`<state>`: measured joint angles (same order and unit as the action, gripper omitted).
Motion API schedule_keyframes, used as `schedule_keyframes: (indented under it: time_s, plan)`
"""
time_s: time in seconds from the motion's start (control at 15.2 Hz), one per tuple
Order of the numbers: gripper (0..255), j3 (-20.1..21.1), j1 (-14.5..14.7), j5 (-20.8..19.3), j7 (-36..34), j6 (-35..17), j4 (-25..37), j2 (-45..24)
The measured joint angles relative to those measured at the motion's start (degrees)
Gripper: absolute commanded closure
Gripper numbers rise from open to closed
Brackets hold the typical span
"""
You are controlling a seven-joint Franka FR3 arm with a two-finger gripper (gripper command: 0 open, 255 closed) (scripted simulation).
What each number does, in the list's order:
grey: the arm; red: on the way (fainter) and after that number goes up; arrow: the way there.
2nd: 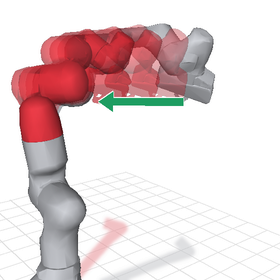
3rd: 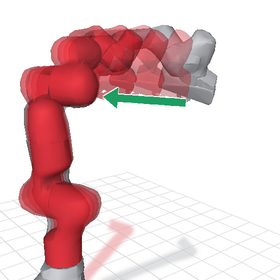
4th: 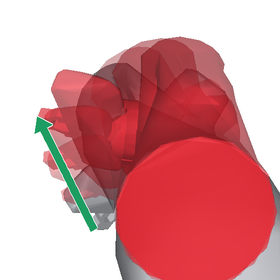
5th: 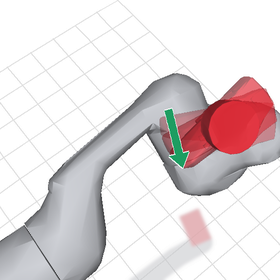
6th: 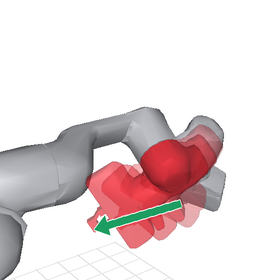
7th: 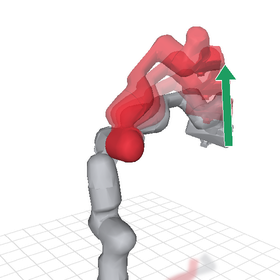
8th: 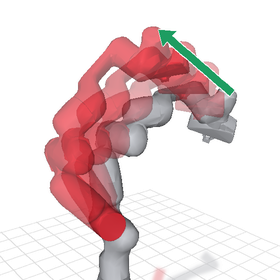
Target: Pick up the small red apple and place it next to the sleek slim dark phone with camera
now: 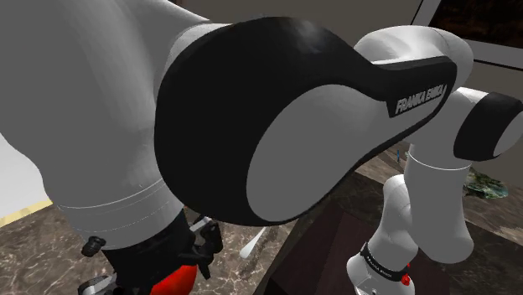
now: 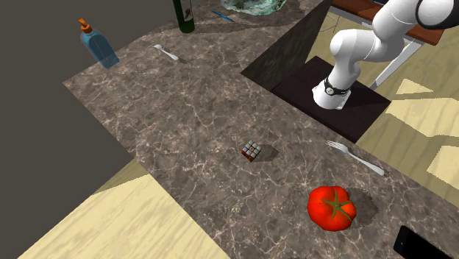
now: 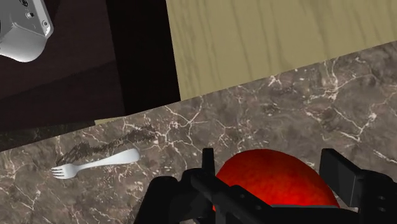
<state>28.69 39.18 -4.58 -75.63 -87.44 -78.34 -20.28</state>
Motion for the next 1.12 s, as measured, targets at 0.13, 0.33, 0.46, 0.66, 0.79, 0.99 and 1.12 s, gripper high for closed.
schedule_keyframes:
  time_s: [0.13,0.33,0.46,0.66,0.79,0.99,1.12]
  plan:
    - [255,0.0,-0.3,0.2,0.2,-1.6,-2.1,0.5]
    - [255,-0.1,-0.6,0.3,0.2,-4.1,-4.8,0.8]
    - [255,-0.1,-0.6,0.2,0.2,-5.6,-6.2,0.6]
    - [255,-0.2,-0.7,0.0,0.2,-7.8,-8.0,0.2]
    - [255,-0.3,-0.9,0.1,0.3,-9.3,-9.7,0.4]
    - [255,-0.4,-0.9,-0.1,0.3,-11.7,-11.8,0.1]
    - [255,-0.5,-1.1,-0.2,0.4,-13.1,-13.1,-0.1]
